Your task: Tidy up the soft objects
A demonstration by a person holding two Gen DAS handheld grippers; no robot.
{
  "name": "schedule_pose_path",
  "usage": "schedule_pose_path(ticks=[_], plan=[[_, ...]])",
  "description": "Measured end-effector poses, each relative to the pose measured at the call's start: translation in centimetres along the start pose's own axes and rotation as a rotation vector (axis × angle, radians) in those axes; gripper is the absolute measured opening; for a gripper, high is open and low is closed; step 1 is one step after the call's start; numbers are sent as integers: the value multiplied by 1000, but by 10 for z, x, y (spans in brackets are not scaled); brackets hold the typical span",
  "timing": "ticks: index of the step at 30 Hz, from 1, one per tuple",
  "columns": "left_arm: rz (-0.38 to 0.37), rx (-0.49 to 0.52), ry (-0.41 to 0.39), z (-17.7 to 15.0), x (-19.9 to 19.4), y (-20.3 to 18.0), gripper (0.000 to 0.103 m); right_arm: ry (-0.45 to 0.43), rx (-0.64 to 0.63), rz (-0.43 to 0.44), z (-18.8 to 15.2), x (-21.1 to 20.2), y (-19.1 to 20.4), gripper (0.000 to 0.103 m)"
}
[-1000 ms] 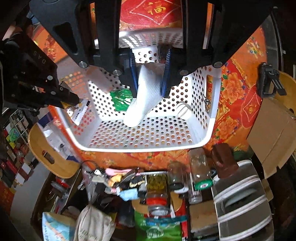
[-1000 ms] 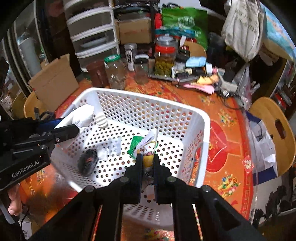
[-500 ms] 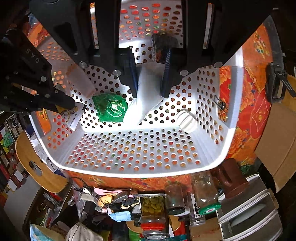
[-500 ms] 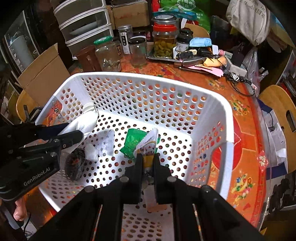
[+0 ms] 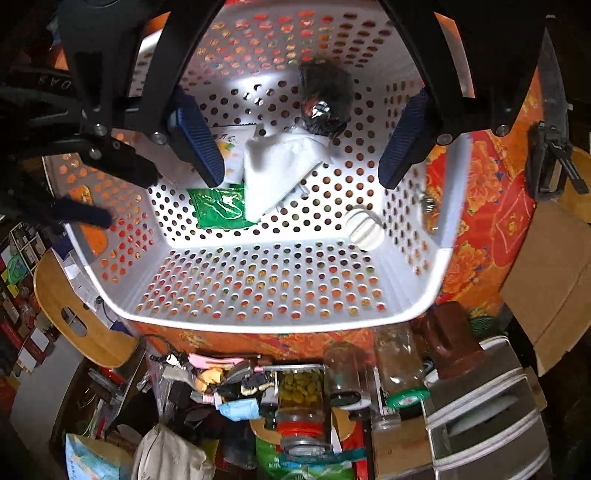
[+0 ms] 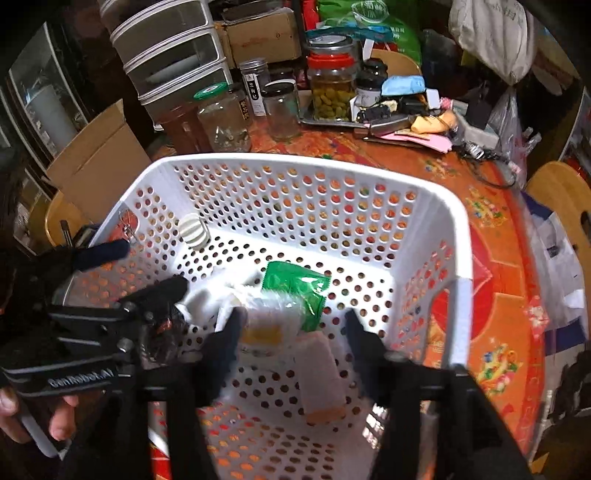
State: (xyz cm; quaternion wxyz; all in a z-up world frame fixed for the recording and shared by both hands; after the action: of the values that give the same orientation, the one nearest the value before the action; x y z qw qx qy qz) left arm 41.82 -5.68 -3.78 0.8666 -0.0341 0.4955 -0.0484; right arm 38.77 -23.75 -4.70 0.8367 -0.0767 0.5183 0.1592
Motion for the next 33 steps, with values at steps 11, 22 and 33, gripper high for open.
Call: schedule_pose_path(ticks=[11, 22, 33], plan=[[49, 90, -297, -47, -108, 21, 103, -250, 31, -3, -56, -88, 1, 103], [61, 74, -506, -197, -245, 38, 103, -428, 88, -101, -192, -185, 59, 103], [22, 81, -483, -244, -277, 15, 103, -511, 12, -127, -202, -221, 101, 103]])
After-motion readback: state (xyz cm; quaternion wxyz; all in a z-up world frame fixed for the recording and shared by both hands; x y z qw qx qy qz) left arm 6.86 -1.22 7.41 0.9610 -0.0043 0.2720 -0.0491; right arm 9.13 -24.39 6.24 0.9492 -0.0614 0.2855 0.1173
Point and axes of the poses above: each gripper's, at about its wrist camera, not at the fingertips, and x roughly the way its jaws point, y to its left, z to its top, the point moved 7 cm from there along x, roughly the way its jaws point, and after that the axes turned 7 degrees about -x, right-handed, at the moved point
